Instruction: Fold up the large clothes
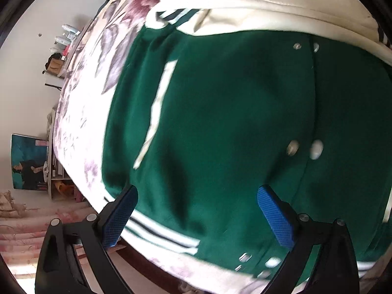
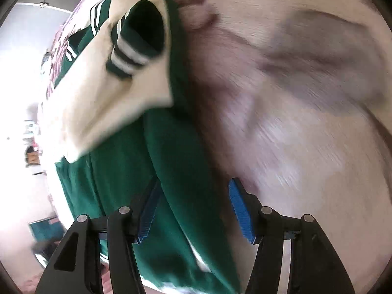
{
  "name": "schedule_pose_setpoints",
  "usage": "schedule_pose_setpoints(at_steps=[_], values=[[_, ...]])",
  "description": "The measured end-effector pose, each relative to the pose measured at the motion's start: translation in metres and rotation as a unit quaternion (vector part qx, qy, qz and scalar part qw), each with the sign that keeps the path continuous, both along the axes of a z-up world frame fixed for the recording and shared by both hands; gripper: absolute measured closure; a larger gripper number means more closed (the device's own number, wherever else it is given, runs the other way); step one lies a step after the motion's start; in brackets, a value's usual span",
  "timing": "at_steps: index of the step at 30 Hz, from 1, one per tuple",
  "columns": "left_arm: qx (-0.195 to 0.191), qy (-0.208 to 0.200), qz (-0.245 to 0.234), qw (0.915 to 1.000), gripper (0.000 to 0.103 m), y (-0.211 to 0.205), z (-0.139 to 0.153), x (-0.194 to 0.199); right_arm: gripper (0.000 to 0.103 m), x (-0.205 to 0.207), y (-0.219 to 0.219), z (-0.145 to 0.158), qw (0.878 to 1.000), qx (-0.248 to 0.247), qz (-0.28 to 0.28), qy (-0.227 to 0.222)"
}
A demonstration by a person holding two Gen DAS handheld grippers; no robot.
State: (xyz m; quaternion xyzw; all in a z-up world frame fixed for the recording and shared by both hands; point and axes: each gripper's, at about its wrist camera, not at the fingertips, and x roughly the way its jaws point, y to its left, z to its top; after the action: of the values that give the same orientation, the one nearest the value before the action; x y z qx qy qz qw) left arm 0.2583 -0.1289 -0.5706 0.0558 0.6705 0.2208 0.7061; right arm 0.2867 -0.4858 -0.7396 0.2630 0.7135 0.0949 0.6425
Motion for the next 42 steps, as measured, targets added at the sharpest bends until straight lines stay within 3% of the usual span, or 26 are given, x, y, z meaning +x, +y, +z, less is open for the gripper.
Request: schedule_pose_setpoints(at_steps=[1, 2, 5, 8, 12, 14, 15, 17, 21, 24, 26, 28, 30, 33, 34, 35, 37, 40, 42], values=[[-0.001, -0.003, 0.0, 1.0, 0.003, -0.004, 0.003, 0.004, 0.095, 0.009, 0.002, -0.005, 1.0, 0.001, 0.011, 0.003], [-0.001, -0.004, -0.001, 1.0, 0.003, -0.009, 0.004, 0.006, 0.097, 0.011, 0.004, -0.005, 1.0, -0.013, 0.018, 0.003], [0.0, -0.001, -0.01, 0.9999, 0.003, -0.021, 0.001, 0.014, 0.098, 0.005, -0.006, 0.007, 0.998, -0.056, -0.004, -0.012], [0.001, 0.011, -0.011, 0.9999, 0.003, -0.026, -0.004, 0.012, 0.099, -0.001, -0.034, -0.014, 0.998, -0.046, -0.049, 0.02], [0.003, 0.017, -0.008, 0.9998, 0.003, -0.03, 0.001, 0.01, 0.096, 0.017, -0.023, -0.012, 0.998, -0.038, -0.002, 0.059], [0.002, 0.005, -0.004, 1.0, 0.003, -0.028, 0.01, 0.013, 0.084, 0.027, -0.032, 0.004, 0.997, -0.025, 0.019, 0.073], [0.002, -0.003, -0.001, 1.0, 0.003, -0.029, 0.016, 0.015, 0.069, 0.032, -0.039, 0.015, 0.997, -0.021, 0.024, 0.075], [0.011, -0.02, 0.0, 0.9997, 0.003, -0.033, 0.023, 0.024, 0.063, 0.05, -0.057, 0.041, 0.999, -0.014, 0.014, 0.043], [0.039, -0.014, -0.005, 0.9991, 0.003, -0.036, 0.004, 0.05, 0.059, 0.128, -0.067, 0.063, 1.0, 0.015, 0.018, -0.012], [0.055, 0.026, -0.011, 0.9981, 0.003, -0.041, -0.03, 0.063, 0.058, 0.203, -0.058, 0.05, 0.999, 0.014, 0.02, -0.035], [0.065, 0.023, -0.012, 0.9976, 0.0, -0.04, -0.036, 0.065, 0.058, 0.247, -0.039, 0.037, 0.999, 0.017, 0.016, -0.047], [0.062, 0.011, 0.001, 0.998, 0.0, -0.039, -0.036, 0.064, 0.048, 0.292, -0.027, 0.022, 0.998, 0.022, 0.032, -0.047], [0.051, -0.001, 0.027, 0.9984, 0.0, -0.036, -0.036, 0.06, 0.046, 0.325, -0.007, 0.001, 0.997, 0.013, 0.065, -0.047], [0.024, -0.027, 0.072, 0.9967, 0.0, -0.027, -0.034, 0.055, 0.048, 0.344, 0.026, -0.037, 0.993, 0.011, 0.115, 0.002], [0.017, -0.033, 0.08, 0.9961, 0.0, -0.026, -0.033, 0.055, 0.079, 0.345, 0.027, -0.032, 0.993, 0.0, 0.119, -0.026], [0.008, -0.042, 0.09, 0.995, 0.0, -0.023, -0.033, 0.053, 0.093, 0.344, 0.034, -0.026, 0.989, -0.016, 0.14, -0.047], [-0.005, -0.043, 0.096, 0.9945, 0.0, -0.022, -0.031, 0.052, 0.094, 0.341, 0.03, -0.009, 0.985, -0.049, 0.134, -0.102], [-0.009, -0.03, 0.097, 0.9948, 0.0, -0.022, -0.025, 0.053, 0.094, 0.338, -0.002, -0.024, 0.993, -0.044, 0.073, -0.082], [0.004, -0.016, 0.097, 0.9952, 0.0, -0.02, -0.007, 0.055, 0.092, 0.341, -0.002, -0.021, 0.992, -0.023, 0.095, -0.079]])
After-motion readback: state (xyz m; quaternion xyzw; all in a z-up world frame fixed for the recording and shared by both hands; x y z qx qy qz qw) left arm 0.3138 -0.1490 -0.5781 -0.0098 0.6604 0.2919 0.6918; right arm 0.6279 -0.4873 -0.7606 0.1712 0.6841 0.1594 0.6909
